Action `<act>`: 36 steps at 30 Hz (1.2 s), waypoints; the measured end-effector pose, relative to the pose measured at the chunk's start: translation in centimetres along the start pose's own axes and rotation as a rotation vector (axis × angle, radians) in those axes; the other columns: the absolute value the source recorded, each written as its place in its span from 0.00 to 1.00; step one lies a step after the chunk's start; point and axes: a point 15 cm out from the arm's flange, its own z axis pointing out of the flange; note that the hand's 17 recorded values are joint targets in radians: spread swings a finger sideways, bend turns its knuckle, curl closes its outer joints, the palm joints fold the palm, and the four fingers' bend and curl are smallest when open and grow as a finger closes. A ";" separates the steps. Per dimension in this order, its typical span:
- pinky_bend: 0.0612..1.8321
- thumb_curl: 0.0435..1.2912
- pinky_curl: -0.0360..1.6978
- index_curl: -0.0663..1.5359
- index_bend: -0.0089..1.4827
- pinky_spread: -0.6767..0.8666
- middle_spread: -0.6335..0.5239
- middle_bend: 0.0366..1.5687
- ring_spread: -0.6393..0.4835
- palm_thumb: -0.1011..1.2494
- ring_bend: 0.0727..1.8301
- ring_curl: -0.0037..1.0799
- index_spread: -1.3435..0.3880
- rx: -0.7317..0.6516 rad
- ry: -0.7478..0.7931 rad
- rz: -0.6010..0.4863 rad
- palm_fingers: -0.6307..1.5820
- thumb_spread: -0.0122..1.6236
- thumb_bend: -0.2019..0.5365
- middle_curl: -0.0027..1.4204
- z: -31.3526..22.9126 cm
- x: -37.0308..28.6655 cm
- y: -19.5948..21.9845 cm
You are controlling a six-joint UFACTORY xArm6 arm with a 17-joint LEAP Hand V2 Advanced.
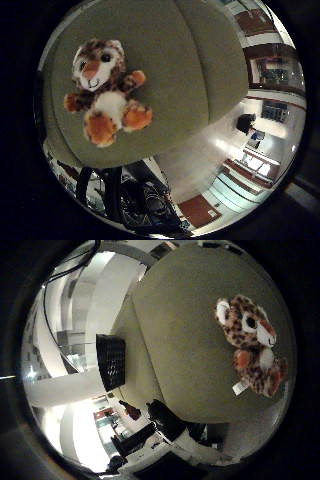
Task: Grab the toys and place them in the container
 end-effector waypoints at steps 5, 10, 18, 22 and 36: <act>0.25 0.20 0.11 0.23 0.12 0.69 0.77 0.10 0.80 0.39 0.12 0.24 0.74 -0.026 -0.011 0.016 0.28 0.66 0.24 0.21 1.5 0.3 0.7; 0.26 0.20 0.11 0.23 0.12 0.71 0.77 0.10 0.82 0.39 0.11 0.24 0.74 -0.057 -0.016 0.014 0.28 0.66 0.24 0.21 2.9 -0.2 1.4; 0.26 0.19 0.11 0.22 0.12 0.72 0.77 0.10 0.82 0.39 0.11 0.24 0.74 -0.087 -0.023 0.017 0.28 0.67 0.24 0.21 4.7 -0.8 2.2; 0.26 0.19 0.12 0.22 0.12 0.72 0.77 0.10 0.82 0.39 0.11 0.25 0.74 -0.090 -0.023 0.030 0.28 0.67 0.24 0.21 5.5 -0.7 1.9; 0.25 0.21 0.11 0.22 0.11 0.73 0.74 0.13 0.81 0.48 0.14 0.25 0.74 -0.094 -0.019 0.044 0.34 0.66 0.25 0.23 8.0 0.1 0.8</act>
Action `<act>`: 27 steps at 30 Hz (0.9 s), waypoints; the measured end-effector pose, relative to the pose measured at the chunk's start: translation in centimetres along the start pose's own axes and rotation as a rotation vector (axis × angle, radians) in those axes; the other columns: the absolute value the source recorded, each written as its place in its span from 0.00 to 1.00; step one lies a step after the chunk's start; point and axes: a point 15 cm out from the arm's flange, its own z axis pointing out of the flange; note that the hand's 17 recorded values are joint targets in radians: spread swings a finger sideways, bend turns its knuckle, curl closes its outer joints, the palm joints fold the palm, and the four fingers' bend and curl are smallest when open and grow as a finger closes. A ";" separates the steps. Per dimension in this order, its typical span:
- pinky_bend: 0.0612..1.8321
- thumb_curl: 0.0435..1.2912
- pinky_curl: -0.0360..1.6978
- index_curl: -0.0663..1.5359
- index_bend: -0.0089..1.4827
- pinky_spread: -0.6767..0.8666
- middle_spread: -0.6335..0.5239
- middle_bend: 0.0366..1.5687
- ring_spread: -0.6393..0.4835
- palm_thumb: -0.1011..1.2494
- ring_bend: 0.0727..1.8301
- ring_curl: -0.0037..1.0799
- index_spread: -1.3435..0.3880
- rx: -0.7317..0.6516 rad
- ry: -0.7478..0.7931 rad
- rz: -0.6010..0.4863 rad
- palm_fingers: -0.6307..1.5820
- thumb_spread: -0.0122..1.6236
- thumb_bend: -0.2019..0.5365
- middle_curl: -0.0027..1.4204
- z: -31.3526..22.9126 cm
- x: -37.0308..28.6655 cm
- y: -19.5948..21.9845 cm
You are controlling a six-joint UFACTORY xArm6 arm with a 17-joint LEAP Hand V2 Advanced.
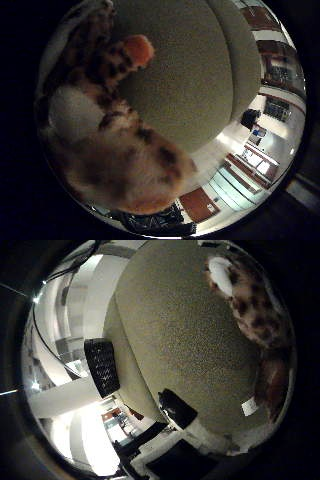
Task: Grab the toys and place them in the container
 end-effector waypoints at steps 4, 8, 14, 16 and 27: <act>0.30 0.23 0.10 0.20 0.09 0.69 0.60 0.22 0.66 0.55 0.26 0.30 0.70 -0.009 0.013 0.001 0.49 0.65 0.26 0.27 0.2 0.5 0.3; 0.50 0.24 0.13 0.20 0.13 0.41 0.42 0.35 0.42 0.63 0.43 0.40 0.62 -0.008 0.014 0.005 0.68 0.64 0.26 0.35 0.1 0.7 0.3; 0.71 0.28 0.25 0.38 0.46 0.26 0.30 0.57 0.31 0.72 0.60 0.56 0.52 0.005 0.017 0.007 0.83 0.62 0.26 0.53 -0.7 1.1 0.0; 0.75 0.28 0.28 0.44 0.56 0.28 0.30 0.62 0.32 0.74 0.64 0.60 0.53 0.013 0.019 0.007 0.82 0.62 0.25 0.57 -1.1 1.2 -0.2; 0.84 0.37 0.39 0.59 0.73 0.32 0.36 0.77 0.35 0.88 0.72 0.73 0.60 0.049 0.024 0.017 0.77 0.64 0.26 0.67 -3.4 1.6 -1.2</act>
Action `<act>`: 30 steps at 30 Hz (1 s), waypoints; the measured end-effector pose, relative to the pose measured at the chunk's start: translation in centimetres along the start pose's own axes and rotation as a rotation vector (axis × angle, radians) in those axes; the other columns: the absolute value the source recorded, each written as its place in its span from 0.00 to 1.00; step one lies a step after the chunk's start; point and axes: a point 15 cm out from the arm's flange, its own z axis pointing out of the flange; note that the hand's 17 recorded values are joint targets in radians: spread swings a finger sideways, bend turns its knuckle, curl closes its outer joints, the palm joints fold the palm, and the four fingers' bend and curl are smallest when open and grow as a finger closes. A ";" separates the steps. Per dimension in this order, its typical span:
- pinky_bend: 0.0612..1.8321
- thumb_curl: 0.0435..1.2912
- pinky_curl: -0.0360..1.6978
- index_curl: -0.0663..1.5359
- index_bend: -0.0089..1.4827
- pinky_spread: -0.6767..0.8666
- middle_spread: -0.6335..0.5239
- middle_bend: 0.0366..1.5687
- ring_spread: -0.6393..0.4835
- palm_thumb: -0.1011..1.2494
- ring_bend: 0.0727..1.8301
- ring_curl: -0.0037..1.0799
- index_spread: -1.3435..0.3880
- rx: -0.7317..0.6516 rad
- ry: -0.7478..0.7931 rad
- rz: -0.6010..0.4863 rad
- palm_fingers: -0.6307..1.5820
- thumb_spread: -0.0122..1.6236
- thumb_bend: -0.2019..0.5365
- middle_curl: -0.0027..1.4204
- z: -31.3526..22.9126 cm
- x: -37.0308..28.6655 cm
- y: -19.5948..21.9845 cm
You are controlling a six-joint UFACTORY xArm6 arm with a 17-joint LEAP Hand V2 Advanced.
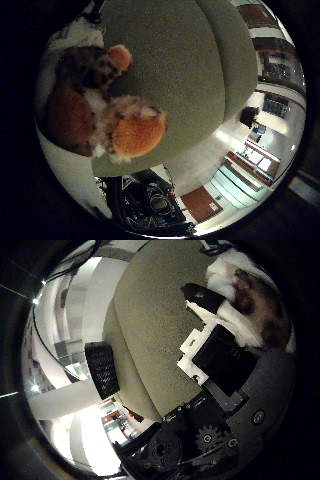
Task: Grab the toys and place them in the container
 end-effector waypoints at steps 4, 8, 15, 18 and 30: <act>0.83 0.41 0.41 0.60 0.73 0.33 0.37 0.78 0.35 0.90 0.72 0.75 0.61 0.026 0.005 -0.002 0.77 0.63 0.26 0.67 -2.2 0.1 -0.8; 0.82 0.44 0.44 0.61 0.73 0.33 0.38 0.78 0.35 0.90 0.72 0.77 0.62 0.033 -0.003 -0.006 0.76 0.62 0.26 0.67 -5.2 -0.3 -1.3; 0.81 0.48 0.47 0.63 0.72 0.33 0.39 0.78 0.34 0.89 0.71 0.79 0.62 0.060 -0.006 -0.020 0.77 0.61 0.26 0.66 -11.4 -1.1 -2.0; 0.80 0.49 0.48 0.63 0.71 0.33 0.39 0.78 0.34 0.89 0.71 0.80 0.62 0.048 -0.015 -0.043 0.77 0.60 0.25 0.66 -13.9 -2.7 -1.9; 0.78 0.53 0.51 0.65 0.70 0.33 0.39 0.79 0.34 0.89 0.70 0.82 0.61 0.056 -0.006 -0.236 0.77 0.60 0.26 0.66 -25.1 -14.6 -0.6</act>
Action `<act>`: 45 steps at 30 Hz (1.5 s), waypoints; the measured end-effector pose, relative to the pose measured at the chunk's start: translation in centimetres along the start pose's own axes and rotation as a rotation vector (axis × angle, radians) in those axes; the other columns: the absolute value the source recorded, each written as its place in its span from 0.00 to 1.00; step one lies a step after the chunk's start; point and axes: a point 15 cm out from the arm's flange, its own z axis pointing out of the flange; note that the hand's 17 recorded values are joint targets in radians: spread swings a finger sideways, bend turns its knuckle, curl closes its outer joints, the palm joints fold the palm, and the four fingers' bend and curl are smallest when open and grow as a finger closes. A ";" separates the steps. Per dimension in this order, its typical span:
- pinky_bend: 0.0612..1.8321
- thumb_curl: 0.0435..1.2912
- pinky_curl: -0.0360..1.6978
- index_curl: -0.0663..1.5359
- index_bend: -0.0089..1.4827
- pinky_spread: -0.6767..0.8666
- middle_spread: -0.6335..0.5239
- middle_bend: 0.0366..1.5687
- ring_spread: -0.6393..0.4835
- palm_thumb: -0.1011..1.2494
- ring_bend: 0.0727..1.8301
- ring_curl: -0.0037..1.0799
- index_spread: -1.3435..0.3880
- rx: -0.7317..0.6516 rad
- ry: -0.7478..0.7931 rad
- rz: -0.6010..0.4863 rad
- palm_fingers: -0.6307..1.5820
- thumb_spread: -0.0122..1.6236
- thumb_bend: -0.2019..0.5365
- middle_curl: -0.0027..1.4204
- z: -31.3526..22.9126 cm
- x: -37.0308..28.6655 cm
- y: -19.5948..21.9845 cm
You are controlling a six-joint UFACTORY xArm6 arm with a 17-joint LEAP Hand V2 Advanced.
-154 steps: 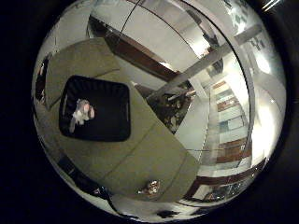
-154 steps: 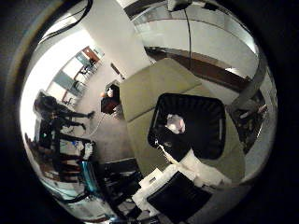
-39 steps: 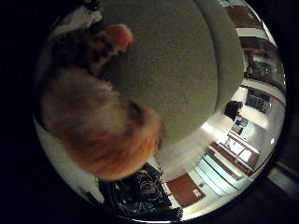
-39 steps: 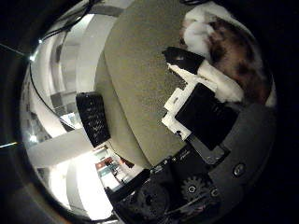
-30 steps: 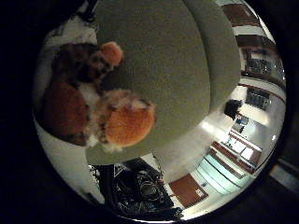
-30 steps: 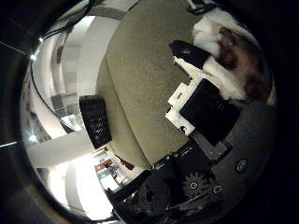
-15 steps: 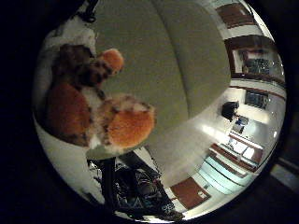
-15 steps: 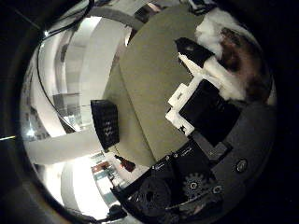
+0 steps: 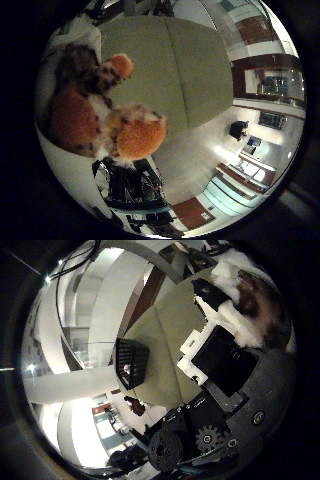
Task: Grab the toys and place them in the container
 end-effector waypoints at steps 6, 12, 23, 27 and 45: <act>0.77 0.54 0.53 0.65 0.69 0.32 0.39 0.79 0.34 0.88 0.70 0.83 0.61 0.035 0.009 -0.131 0.77 0.59 0.25 0.66 -4.8 -8.8 0.7; 0.76 0.55 0.54 0.66 0.69 0.32 0.39 0.79 0.34 0.88 0.69 0.83 0.61 0.027 0.001 -0.291 0.77 0.59 0.25 0.66 -7.0 -19.7 1.7; 0.75 0.57 0.56 0.66 0.69 0.32 0.39 0.79 0.34 0.86 0.69 0.84 0.61 -0.017 -0.014 -0.513 0.77 0.58 0.25 0.66 -6.0 -37.6 7.2; 0.75 0.57 0.57 0.66 0.69 0.32 0.39 0.79 0.34 0.86 0.69 0.84 0.60 -0.036 -0.017 -0.576 0.77 0.58 0.25 0.66 -4.9 -43.1 9.7; 0.73 0.58 0.59 0.66 0.68 0.31 0.39 0.79 0.34 0.86 0.69 0.85 0.60 0.039 -0.043 -0.768 0.77 0.58 0.25 0.66 2.6 -57.1 12.0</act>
